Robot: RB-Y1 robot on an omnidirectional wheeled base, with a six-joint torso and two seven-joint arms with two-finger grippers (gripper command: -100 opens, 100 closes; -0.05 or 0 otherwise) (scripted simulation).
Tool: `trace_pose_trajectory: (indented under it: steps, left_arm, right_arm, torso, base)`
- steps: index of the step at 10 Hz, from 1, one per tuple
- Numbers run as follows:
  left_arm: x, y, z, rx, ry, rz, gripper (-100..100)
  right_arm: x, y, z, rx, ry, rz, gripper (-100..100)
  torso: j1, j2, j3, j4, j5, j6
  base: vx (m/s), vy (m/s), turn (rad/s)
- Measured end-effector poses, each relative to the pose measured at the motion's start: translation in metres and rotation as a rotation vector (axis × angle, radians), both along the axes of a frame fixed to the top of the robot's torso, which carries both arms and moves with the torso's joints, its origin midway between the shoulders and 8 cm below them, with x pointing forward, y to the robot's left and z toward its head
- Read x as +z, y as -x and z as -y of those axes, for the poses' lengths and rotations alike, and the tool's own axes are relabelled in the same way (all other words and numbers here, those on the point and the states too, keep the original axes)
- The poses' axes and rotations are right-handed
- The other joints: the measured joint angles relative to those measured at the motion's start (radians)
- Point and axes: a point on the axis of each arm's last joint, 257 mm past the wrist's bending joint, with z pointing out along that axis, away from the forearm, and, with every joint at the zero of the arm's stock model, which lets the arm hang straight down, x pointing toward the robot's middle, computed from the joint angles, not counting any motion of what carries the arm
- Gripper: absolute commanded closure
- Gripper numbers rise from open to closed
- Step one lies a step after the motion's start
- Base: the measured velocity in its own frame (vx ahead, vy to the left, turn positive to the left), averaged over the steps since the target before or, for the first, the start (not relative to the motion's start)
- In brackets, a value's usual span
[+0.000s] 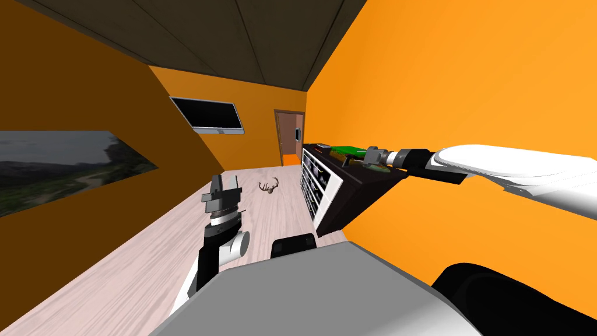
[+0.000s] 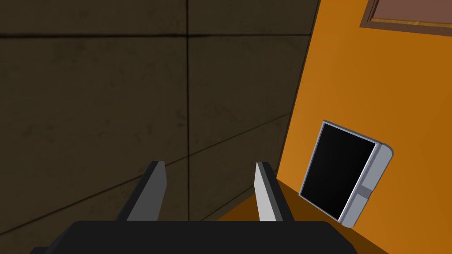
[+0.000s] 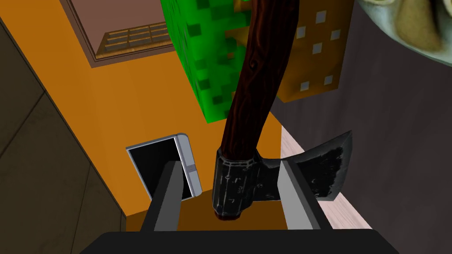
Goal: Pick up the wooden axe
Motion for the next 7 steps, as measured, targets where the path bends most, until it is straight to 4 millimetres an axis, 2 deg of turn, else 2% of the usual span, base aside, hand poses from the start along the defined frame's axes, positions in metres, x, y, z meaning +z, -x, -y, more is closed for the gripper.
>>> trace_pose_trajectory:
  steps: [3, 4, 5, 7]
  left_arm:
    - [0.0, 0.0, 0.0, 0.0, 0.0, 0.0, 0]
    - [0.0, 0.0, 0.0, 0.0, 0.0, 0.0, 0]
    - [0.0, 0.0, 0.0, 0.0, 0.0, 0.0, 0]
    - [0.0, 0.0, 0.0, 0.0, 0.0, 0.0, 0]
  right_arm:
    - [0.0, 0.0, 0.0, 0.0, 0.0, 0.0, 100]
    - [0.0, 0.0, 0.0, 0.0, 0.0, 0.0, 0]
    - [0.0, 0.0, 0.0, 0.0, 0.0, 0.0, -100]
    - [0.019, 0.0, -0.001, -0.001, -0.046, 0.03, -100]
  torso:
    - [0.0, 0.0, 0.0, 0.0, 0.0, 0.0]
    - [0.0, 0.0, 0.0, 0.0, 0.0, 0.0]
    - [0.0, 0.0, 0.0, 0.0, 0.0, 0.0]
    - [-0.001, 0.01, 0.006, 0.002, 0.0, 0.0]
  base:
    - [0.0, 0.0, 0.0]
    - [0.0, 0.0, 0.0]
    - [-0.097, -0.02, 0.037]
    - [-0.196, 0.0, 0.039]
